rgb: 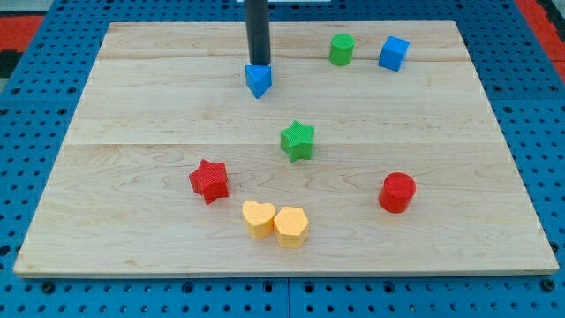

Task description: Push the blue triangle closer to green star

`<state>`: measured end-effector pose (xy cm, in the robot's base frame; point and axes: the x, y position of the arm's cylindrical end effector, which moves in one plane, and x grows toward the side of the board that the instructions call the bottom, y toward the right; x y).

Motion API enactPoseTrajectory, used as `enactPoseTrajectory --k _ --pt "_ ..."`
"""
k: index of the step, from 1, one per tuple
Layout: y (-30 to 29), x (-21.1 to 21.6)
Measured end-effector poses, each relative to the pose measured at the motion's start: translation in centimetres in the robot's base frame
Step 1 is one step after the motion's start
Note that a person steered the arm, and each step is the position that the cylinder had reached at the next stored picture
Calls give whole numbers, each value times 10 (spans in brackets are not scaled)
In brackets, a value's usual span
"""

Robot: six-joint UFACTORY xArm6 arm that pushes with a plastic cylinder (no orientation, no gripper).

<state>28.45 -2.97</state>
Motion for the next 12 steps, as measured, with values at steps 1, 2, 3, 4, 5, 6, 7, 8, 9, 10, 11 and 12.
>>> enactPoseTrajectory --k 1,2,3,4,5,6,7,8,9,10,11,12 --pt "-1 28" --pt "-5 36" --pt "-14 40" --pt "-27 48" --pt "-48 62" --pt "-66 76" --pt "-65 78" --pt "-63 96" --pt "-57 118" --pt "-35 117" --pt "-25 112" --pt "-25 121"
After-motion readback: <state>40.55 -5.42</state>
